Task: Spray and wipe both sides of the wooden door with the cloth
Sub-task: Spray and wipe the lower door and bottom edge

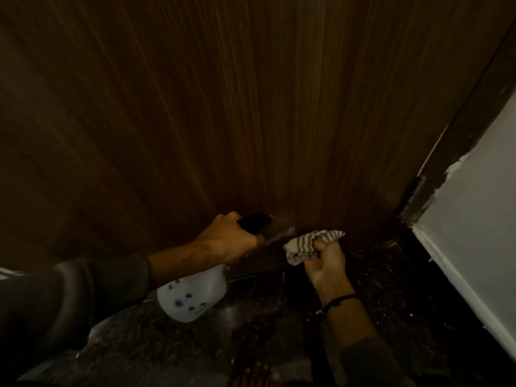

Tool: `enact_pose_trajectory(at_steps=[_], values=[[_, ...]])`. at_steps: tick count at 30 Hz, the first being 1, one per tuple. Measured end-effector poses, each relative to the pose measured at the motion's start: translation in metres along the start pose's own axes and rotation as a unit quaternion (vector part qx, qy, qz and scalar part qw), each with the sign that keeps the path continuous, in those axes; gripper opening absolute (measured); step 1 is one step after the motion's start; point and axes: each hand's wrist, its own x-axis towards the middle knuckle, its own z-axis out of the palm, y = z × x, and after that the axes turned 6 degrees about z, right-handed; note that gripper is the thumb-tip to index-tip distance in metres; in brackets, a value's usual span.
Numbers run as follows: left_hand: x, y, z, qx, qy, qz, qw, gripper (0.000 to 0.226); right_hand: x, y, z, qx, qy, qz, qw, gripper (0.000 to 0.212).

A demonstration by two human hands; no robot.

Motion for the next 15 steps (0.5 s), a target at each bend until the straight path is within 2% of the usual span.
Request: enact_pose_trajectory(at_steps=[1, 3, 4, 7, 10, 12, 13, 15], values=[[-0.002, -0.002, -0.003, 0.011, 0.004, -0.006, 1.0, 0.057, -0.011, -0.001, 0.005, -0.006, 0.002, -0.013, 1.0, 0.025], [-0.004, -0.009, -0.007, 0.017, 0.008, -0.022, 1.0, 0.08, -0.037, -0.002, 0.016, -0.007, 0.006, -0.079, 0.997, 0.042], [-0.006, -0.013, -0.008, 0.004, 0.012, -0.031, 0.999, 0.078, -0.053, -0.001, 0.022, -0.011, 0.014, -0.123, 0.992, 0.052], [-0.01, -0.029, -0.014, -0.039, 0.059, -0.051, 0.996, 0.049, -0.094, 0.007, 0.04, -0.054, 0.03, -0.273, 0.96, 0.064], [-0.016, -0.043, -0.021, -0.047, 0.061, -0.058, 0.995, 0.046, -0.104, 0.032, 0.063, -0.188, 0.021, -0.378, 0.906, 0.064], [-0.023, -0.049, -0.027, -0.065, 0.082, -0.069, 0.992, 0.032, -0.091, 0.057, 0.078, -0.244, 0.013, -0.411, 0.878, 0.065], [-0.026, -0.053, -0.03, -0.074, 0.092, -0.074, 0.99, 0.026, -0.083, 0.07, 0.085, -0.246, 0.017, -0.411, 0.878, 0.066], [-0.034, -0.059, -0.035, -0.091, 0.103, -0.084, 0.987, 0.019, -0.067, 0.09, 0.094, -0.201, 0.036, -0.364, 0.909, 0.068]])
